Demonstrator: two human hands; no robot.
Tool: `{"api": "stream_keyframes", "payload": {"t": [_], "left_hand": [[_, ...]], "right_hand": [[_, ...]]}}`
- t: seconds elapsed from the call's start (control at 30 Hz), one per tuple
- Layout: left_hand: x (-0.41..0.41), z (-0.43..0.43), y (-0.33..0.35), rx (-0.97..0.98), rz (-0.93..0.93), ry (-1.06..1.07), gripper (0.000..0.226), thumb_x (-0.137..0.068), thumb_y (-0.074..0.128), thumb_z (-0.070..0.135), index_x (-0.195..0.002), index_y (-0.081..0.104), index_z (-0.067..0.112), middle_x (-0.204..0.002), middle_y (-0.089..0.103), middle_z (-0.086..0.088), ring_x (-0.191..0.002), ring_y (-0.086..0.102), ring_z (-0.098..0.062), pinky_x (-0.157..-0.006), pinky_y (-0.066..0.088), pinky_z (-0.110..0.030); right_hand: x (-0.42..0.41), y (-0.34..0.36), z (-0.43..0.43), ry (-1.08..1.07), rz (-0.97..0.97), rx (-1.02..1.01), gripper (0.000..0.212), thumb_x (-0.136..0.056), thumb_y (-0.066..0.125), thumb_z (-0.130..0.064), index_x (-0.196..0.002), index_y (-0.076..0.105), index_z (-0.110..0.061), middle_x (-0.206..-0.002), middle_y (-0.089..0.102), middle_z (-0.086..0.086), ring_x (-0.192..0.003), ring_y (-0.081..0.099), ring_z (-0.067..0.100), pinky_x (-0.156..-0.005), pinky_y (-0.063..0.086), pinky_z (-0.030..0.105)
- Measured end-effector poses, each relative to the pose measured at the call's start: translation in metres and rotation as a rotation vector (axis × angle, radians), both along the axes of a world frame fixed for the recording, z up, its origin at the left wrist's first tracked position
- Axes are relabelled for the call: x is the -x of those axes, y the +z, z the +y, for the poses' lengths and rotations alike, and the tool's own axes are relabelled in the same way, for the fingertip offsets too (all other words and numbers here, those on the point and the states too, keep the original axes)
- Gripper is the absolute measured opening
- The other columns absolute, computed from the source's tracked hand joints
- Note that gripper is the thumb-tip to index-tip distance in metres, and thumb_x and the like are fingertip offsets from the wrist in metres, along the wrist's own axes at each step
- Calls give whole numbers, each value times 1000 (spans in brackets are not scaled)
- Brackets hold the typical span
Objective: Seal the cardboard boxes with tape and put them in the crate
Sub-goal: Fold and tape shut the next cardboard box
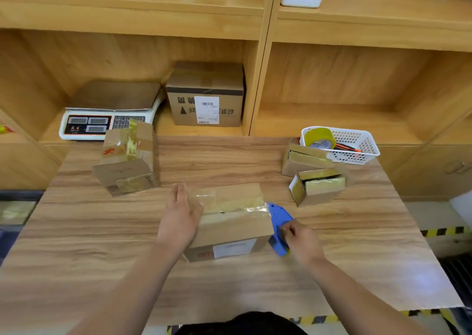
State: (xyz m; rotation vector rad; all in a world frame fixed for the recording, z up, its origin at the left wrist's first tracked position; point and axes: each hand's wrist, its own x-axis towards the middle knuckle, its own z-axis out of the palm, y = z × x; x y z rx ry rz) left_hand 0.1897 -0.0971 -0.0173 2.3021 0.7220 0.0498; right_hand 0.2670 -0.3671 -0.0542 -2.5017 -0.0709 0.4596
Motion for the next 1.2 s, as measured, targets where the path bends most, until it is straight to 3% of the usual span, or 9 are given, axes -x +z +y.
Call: {"api": "stream_keyframes", "payload": {"t": [0.23,0.37,0.5,0.6,0.73,0.93,1.07,1.13,1.2], "left_hand": [[5,-1,-5,157,-187,103,46,-100,43,19,-145,35,17,-154,28,0,-141,24,-13,-110,13,-18],[7,-5,-6,188,-260,174,37,-101,40,15,-137,48,16,-147,41,1,-136,33,-13,-112,19,-20],[4,-5,-8,158,-303,199,34,-101,38,10,-131,55,12,-137,50,2,-124,41,-8,-100,21,-8],[2,-4,-10,169,-318,214,34,-100,37,8,-128,57,12,-132,53,3,-122,44,-9,-99,24,-11],[2,-3,-12,190,-329,238,34,-100,37,8,-126,58,15,-128,54,5,-120,45,-10,-101,28,-18],[3,-1,-14,203,-316,229,36,-102,34,11,-129,56,17,-134,53,2,-124,44,-11,-104,28,-22],[4,-1,-14,224,-313,221,36,-102,33,13,-132,54,17,-136,50,3,-122,40,-5,-102,25,-18],[4,0,-15,241,-318,224,36,-102,33,13,-132,54,17,-136,50,2,-121,40,-4,-102,24,-17],[5,0,-15,257,-322,227,36,-102,34,13,-132,54,17,-137,50,2,-122,40,-4,-103,24,-17]], "right_hand": [[-9,-11,-3,322,-137,217,16,-94,45,-39,-93,53,-25,-83,64,-3,-88,59,24,-66,32,27],[-13,-17,3,361,-126,317,46,-86,48,-54,-117,40,-22,-85,60,-4,-91,56,25,-64,37,28],[-17,-23,2,396,-108,354,73,-89,47,-44,-149,11,-23,-90,62,-3,-82,59,20,-59,38,26],[-20,-20,-1,346,-76,275,72,-93,43,-33,-151,4,-23,-96,65,-2,-87,63,23,-61,40,28],[-30,-5,-4,269,-108,148,63,-92,45,-19,-149,17,-21,-90,63,4,-87,62,31,-62,38,32],[-47,23,-4,110,-34,-328,53,-93,42,-4,-140,36,-27,-89,63,6,-68,55,18,-59,38,28],[-56,53,3,-6,3,-615,48,-91,36,3,-116,51,-35,-104,59,-7,-73,56,-3,-57,41,10],[-60,71,5,-56,8,-718,46,-88,36,2,-103,55,-38,-105,60,-10,-77,57,-5,-61,44,14],[-62,86,7,-68,9,-759,38,-84,41,-9,-100,57,-39,-103,62,-9,-84,58,5,-65,42,24]]}}
